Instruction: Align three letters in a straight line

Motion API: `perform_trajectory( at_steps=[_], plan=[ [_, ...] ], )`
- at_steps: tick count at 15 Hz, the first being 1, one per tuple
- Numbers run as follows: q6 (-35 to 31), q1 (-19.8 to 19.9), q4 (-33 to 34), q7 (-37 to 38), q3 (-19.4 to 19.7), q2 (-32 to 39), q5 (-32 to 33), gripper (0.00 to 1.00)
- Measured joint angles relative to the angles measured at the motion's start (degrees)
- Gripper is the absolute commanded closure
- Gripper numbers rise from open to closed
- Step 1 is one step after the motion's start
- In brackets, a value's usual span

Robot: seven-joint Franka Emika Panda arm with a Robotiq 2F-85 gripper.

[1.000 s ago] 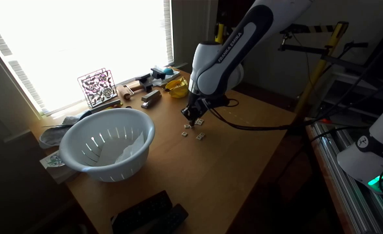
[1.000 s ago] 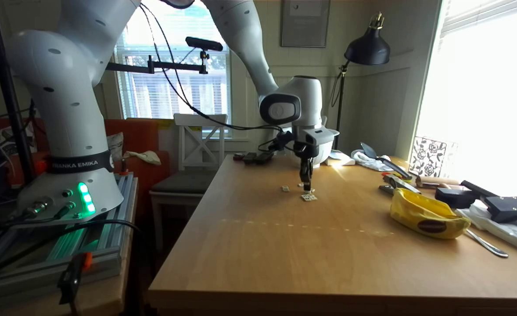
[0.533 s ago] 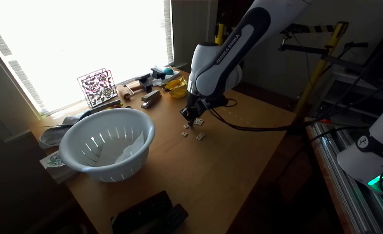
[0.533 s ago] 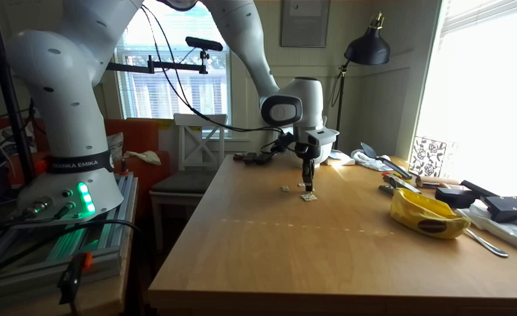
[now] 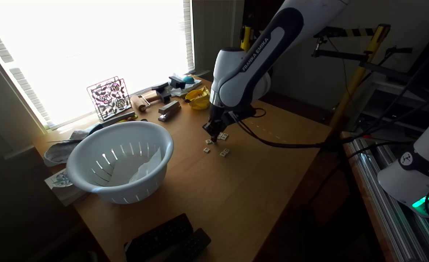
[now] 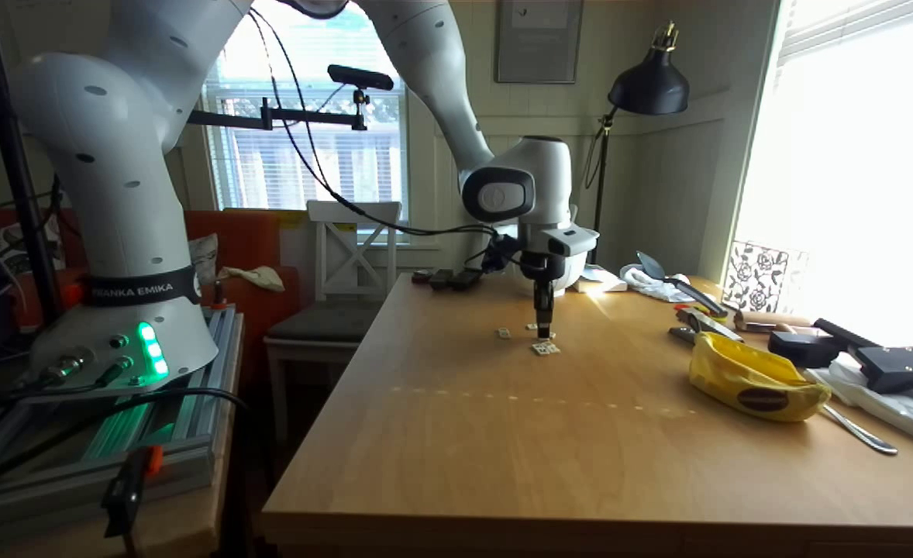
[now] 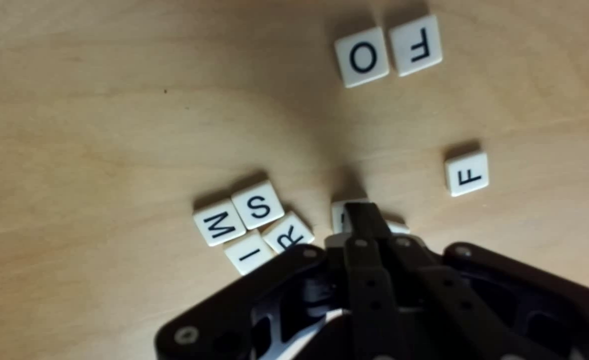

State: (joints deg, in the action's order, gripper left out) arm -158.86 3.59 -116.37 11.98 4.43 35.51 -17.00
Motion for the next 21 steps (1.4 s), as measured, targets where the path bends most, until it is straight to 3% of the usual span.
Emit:
perform_trajectory(
  at_steps=[21],
  plan=[
    [-0.9, 0.8, -8.6, -5.7, -1.9, -4.9, 0.0, 1.00]
  ],
)
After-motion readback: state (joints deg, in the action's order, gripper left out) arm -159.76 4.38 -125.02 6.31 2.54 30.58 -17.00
